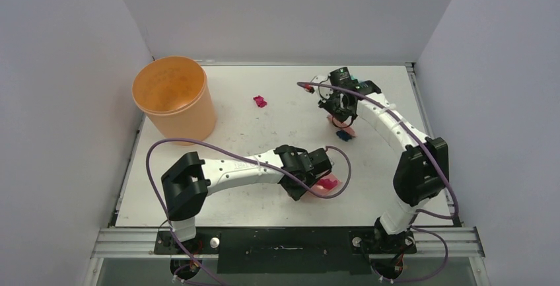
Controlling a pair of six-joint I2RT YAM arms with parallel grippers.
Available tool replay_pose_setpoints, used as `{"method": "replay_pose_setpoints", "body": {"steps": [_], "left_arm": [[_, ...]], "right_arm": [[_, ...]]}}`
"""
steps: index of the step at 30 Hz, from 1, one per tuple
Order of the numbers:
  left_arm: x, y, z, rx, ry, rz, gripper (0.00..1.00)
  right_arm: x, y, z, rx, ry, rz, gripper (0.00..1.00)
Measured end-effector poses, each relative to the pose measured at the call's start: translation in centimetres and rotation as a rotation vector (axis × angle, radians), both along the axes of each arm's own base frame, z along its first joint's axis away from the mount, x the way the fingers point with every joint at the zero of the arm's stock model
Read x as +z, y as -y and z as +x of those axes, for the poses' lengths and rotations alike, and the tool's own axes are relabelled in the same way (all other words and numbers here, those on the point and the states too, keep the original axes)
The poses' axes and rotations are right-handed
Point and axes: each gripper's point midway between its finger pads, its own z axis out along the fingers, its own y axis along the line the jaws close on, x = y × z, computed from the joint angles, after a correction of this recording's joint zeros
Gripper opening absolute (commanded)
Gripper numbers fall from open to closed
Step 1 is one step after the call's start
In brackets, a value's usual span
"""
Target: Sweep away the paper scraps from the table
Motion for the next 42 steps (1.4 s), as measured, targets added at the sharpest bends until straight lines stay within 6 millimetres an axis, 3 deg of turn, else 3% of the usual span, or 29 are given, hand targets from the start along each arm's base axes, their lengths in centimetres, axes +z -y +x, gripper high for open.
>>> {"method": "replay_pose_setpoints", "body": {"steps": [5, 9, 12, 16, 24, 29, 35, 42], "left_arm": [[0.0, -0.1, 0.5, 0.012, 0.001, -0.001, 0.0], [-0.2, -0.1, 0.9, 0.022, 0.003, -0.005, 0.0], [-0.2, -0.1, 1.0, 0.026, 0.002, -0.006, 0.0], [-0.3, 0.1, 1.2, 0.027, 0.01, -0.015, 0.0], [-2.3, -0.9, 1.4, 0.052, 0.042, -0.009, 0.0], [-1.6, -2.5, 1.0, 0.099, 0.059, -0.037, 0.0], [0.1, -5.2, 0.8, 0.227, 0.065, -0.076, 0.0], [0.5, -10.8, -0.5, 0.408, 0.039, -0.069, 0.0]], "right_arm": [[2.2, -5.5, -7.4, 0.155, -0.139, 0.207, 0.05], [2.2, -6.3, -12.5, 0.19, -0.306, 0.323, 0.05], [2.5, -6.8, -14.5, 0.205, -0.392, 0.399, 0.05], [3.7, -6.9, -15.3, 0.194, -0.443, 0.475, 0.05], [8.2, -5.7, -12.7, 0.189, -0.338, 0.497, 0.05], [10.2, -6.0, -9.9, 0.209, -0.254, 0.489, 0.05], [9.1, -6.3, -5.4, 0.197, -0.198, 0.384, 0.05], [6.4, -9.2, 2.1, 0.225, -0.104, 0.271, 0.05]]}}
